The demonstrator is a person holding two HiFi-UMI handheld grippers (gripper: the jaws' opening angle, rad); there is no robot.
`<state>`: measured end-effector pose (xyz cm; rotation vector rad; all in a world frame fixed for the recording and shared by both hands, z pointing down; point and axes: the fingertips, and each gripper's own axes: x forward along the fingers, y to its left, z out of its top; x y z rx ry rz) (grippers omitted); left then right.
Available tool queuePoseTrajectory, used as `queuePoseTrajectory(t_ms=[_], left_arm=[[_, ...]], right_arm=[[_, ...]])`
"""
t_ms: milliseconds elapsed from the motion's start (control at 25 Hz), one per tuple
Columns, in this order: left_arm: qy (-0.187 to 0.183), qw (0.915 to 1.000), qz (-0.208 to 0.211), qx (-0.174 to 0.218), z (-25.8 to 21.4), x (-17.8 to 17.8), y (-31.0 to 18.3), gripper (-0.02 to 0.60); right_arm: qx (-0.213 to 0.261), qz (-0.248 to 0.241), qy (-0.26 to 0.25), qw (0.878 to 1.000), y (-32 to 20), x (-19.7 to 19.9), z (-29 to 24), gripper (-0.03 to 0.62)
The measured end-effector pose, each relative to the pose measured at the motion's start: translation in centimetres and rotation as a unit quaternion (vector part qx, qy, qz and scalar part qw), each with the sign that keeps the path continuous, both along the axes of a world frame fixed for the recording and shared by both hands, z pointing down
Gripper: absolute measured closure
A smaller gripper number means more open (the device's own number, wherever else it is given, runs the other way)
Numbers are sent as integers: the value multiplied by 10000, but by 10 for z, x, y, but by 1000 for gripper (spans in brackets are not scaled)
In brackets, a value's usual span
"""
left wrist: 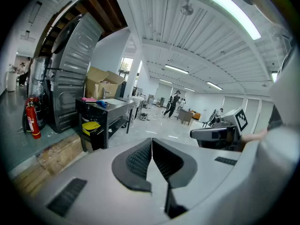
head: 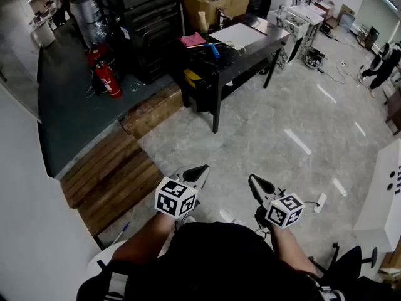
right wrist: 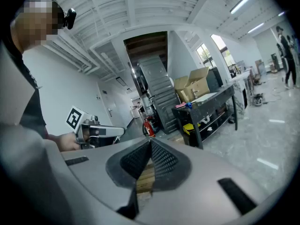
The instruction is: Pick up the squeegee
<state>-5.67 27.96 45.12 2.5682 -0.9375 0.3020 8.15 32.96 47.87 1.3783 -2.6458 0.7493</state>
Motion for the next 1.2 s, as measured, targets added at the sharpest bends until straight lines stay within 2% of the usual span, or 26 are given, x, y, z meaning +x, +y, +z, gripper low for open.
queuePoseTrajectory(t_ms=[520,640,800,1200], left_arm=[[38,10000,-70,-12,1,-3,-5,565],[77,9999,-99,-87,3,-5,-8,565],[145,9997,-71,-192,7,-10,-7,565],[200,9995,29,-252,9,-46,-14,565]], right_arm=[[5,-28,-76,10000,-4,-3,0,586],[-50,43,-256,9997,-5,-4,1,586],[-98,58,-227,9997,-4,-11,5,586],[-64,217,-72,9997,-7,-43,0,586]])
